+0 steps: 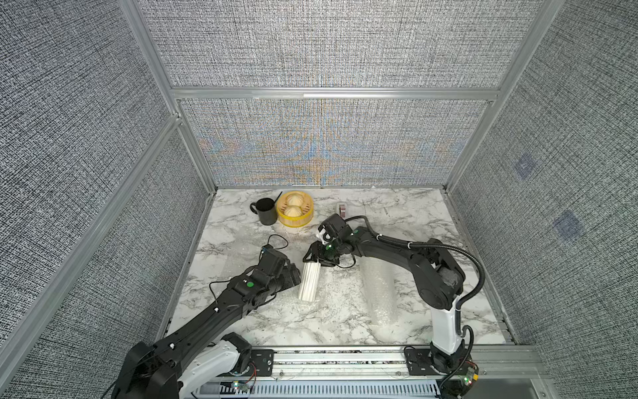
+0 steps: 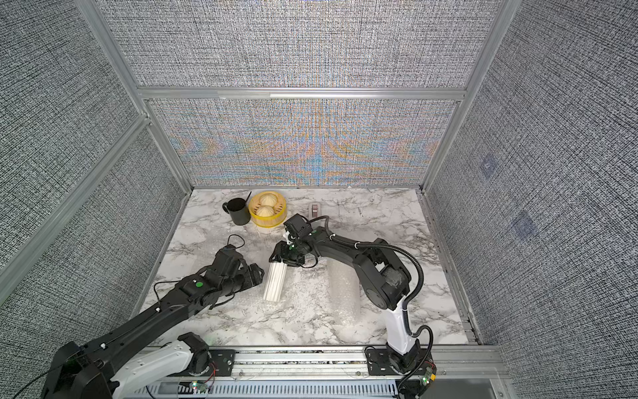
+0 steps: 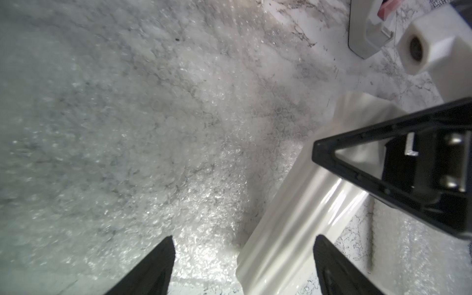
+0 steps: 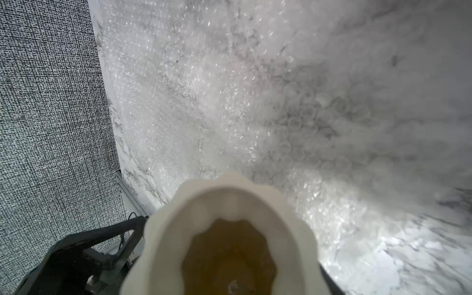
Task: Wrap vases in bubble wrap
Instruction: Place the vase in bubble wrap.
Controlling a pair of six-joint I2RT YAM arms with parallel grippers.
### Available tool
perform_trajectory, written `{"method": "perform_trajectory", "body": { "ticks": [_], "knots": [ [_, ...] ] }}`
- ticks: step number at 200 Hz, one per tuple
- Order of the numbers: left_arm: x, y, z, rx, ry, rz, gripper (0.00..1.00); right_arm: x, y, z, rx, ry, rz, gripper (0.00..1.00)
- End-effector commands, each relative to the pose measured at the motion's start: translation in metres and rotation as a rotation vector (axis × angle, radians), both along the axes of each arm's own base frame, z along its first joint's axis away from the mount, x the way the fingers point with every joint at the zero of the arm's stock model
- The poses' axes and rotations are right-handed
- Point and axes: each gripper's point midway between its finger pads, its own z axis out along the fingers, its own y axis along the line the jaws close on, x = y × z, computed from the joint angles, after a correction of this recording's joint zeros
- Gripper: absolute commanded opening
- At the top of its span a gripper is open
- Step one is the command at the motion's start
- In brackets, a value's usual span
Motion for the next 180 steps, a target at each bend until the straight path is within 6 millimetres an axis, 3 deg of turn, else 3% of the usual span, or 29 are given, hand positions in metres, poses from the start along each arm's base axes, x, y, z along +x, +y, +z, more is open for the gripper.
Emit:
{"method": "perform_trajectory", "body": {
  "ticks": [1, 32, 78, 127, 180],
  "knots": [
    [0.009, -0.022, 0.003, -0.032, 0.008, -0.086, 0.85, 0.007, 0.001, -0.009, -0.003, -0.003, -0.002, 0.3],
    [0.02, -0.043, -0.008, -0.03, 0.068, -0.156, 0.85, 0.017, 0.003, -0.024, -0.013, 0.014, -0.015, 0.35],
    [0.025, -0.05, -0.028, -0.024, 0.122, -0.16, 0.76, 0.022, -0.009, -0.034, -0.032, 0.035, -0.058, 0.5],
    [0.023, -0.052, -0.043, -0.043, 0.173, -0.166, 0.71, 0.027, -0.015, -0.017, -0.028, 0.018, -0.065, 0.66],
    [0.021, -0.051, -0.053, -0.046, 0.204, -0.167, 0.65, 0.025, -0.025, 0.007, -0.02, -0.012, -0.055, 0.73]
  ]
}}
